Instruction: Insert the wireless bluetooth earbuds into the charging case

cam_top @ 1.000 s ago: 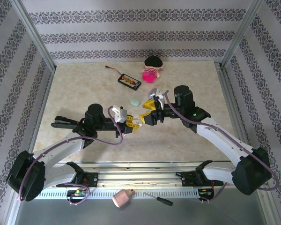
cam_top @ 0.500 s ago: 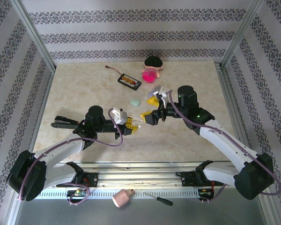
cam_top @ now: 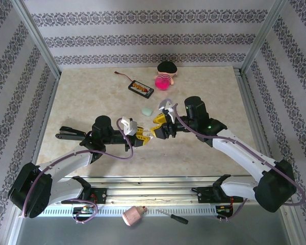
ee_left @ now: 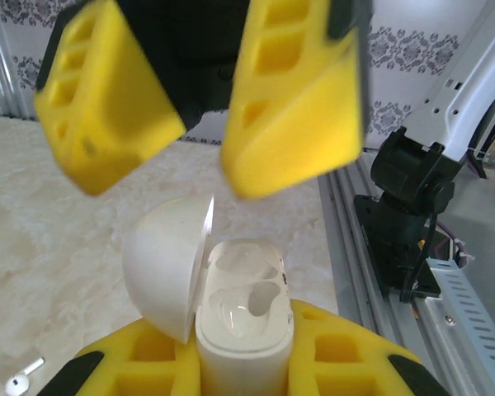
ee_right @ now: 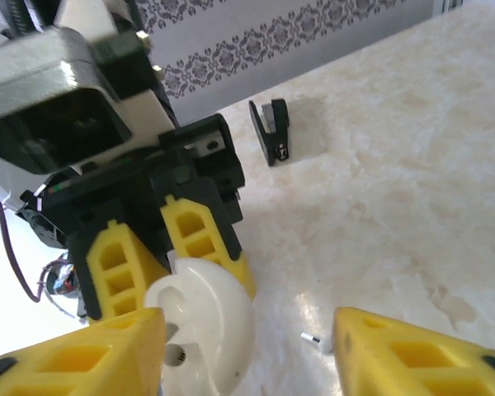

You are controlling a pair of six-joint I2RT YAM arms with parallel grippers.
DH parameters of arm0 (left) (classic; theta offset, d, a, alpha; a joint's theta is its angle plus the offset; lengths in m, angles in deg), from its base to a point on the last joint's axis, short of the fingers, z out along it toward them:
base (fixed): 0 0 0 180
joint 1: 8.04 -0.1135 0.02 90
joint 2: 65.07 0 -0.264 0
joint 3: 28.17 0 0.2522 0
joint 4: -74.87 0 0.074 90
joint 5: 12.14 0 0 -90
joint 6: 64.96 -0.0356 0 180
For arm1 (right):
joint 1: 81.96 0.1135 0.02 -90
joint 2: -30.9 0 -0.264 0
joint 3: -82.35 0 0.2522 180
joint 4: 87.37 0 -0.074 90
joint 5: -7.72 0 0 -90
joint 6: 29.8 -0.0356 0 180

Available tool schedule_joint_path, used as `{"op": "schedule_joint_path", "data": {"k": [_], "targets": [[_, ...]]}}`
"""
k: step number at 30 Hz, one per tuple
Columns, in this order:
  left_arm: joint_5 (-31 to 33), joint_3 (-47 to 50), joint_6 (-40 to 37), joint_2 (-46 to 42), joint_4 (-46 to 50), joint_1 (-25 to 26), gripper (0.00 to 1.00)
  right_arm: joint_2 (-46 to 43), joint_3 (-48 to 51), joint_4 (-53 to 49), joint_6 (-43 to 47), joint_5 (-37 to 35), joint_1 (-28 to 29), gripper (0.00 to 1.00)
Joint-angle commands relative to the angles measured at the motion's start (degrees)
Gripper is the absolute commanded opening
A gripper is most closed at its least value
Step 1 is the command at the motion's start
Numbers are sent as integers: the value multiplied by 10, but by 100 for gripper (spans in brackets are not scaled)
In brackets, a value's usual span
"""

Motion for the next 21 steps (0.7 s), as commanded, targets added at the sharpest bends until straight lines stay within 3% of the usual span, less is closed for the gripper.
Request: {"op": "schedule_joint_path", "data": {"k": [1,9,13,18,21], "targets": [[-34,-3,23,3,-41,-6,2,17,-5,0,17,34,2,45],[-47,0,46,6,-80,-6,2,38,-11,3,17,56,2,36],[-38,2,41,6,-78,-6,2,22,-2,9,11,67,-1,50],[-36,3,46,13,-89,-6,2,-5,16,29,-8,79,-15,51],[-17,11,29,8,-84,-7,2,-26,29,44,-21,76,-28,64]]}}
